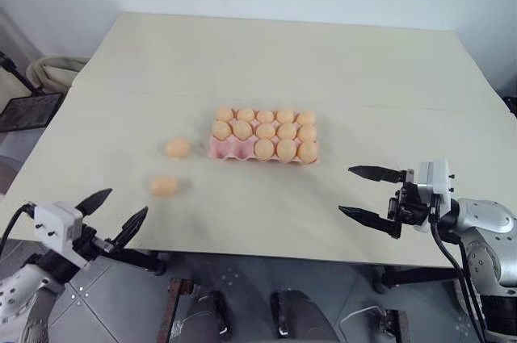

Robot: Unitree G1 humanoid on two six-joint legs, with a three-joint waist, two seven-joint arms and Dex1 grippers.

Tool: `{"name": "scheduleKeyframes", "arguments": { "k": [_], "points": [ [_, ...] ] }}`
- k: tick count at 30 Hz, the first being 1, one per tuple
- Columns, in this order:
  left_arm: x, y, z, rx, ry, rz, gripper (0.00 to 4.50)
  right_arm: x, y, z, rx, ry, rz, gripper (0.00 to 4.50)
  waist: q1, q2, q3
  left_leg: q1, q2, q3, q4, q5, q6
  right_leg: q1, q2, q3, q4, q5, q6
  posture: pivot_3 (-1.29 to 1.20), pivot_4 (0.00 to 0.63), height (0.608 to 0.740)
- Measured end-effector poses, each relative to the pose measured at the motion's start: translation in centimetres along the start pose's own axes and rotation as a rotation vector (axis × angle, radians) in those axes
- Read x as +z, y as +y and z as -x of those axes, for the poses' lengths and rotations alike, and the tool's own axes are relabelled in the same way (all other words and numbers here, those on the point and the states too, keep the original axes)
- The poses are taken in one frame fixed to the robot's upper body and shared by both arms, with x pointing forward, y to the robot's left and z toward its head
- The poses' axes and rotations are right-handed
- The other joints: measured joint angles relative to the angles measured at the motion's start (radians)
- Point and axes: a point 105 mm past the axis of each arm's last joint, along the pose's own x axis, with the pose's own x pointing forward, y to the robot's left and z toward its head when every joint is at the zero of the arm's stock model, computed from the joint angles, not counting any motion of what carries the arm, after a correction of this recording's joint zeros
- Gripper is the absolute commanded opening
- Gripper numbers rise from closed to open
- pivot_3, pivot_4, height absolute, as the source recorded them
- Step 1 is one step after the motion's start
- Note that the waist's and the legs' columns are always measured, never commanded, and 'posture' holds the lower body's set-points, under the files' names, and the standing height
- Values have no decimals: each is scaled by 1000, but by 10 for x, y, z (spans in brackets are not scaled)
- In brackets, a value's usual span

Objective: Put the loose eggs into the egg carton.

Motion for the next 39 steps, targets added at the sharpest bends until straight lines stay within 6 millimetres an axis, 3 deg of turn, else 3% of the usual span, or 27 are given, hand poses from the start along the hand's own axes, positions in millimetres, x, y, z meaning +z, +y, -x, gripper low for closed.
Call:
{"name": "scheduleKeyframes", "arguments": {
  "k": [5,11,14,19,22,28,31,36,39],
  "points": [
    [-4,-2,1,-4,18,17,4500,-8,4,2,16,22,28,4429,6,0,0,0,-3,-3,0,-1,2,5,-3,-4,-5,0,0,0,150,740],
    [-9,-14,-11,-36,22,51,4500,-9,0,2,-11,25,39,4429,8,0,0,0,-3,-6,0,-2,2,8,-3,-6,-8,1,1,0,150,740],
    [-4,-17,-25,-48,6,26,4500,-4,-1,-2,-16,5,17,4429,9,0,0,1,-3,-8,0,-1,1,9,-3,-8,-7,1,1,0,150,740],
    [15,-15,-55,-69,-25,-49,4500,20,2,-16,28,-59,24,4429,13,0,0,1,-3,-9,0,-1,1,10,-3,-10,-5,2,4,0,150,740],
    [8,-11,-73,-85,27,-75,4500,19,7,-18,61,-34,13,4429,19,0,0,1,-3,-9,0,-1,1,9,-3,-11,-5,8,15,0,150,740],
    [-6,-7,-98,-89,90,-44,4500,18,11,-19,63,-28,7,4429,35,0,0,0,-2,-11,-1,-1,-1,8,-2,-12,-4,7,14,0,150,740],
    [-9,-13,-103,-109,99,-38,3923,19,12,-19,65,-27,11,4500,36,0,0,0,-2,-11,-1,-1,-1,8,-1,-13,-4,7,14,0,150,740],
    [-10,-18,-105,-150,100,-29,2342,10,19,-8,42,-1,-6,4500,42,0,0,0,-2,-14,1,0,-1,10,-1,-15,-3,7,14,0,150,740],
    [-6,-24,-104,-216,81,-31,2342,7,20,-7,33,7,-10,4500,39,0,0,0,-2,-14,1,0,-1,10,-1,-15,-2,7,14,0,150,740]
  ]
}}
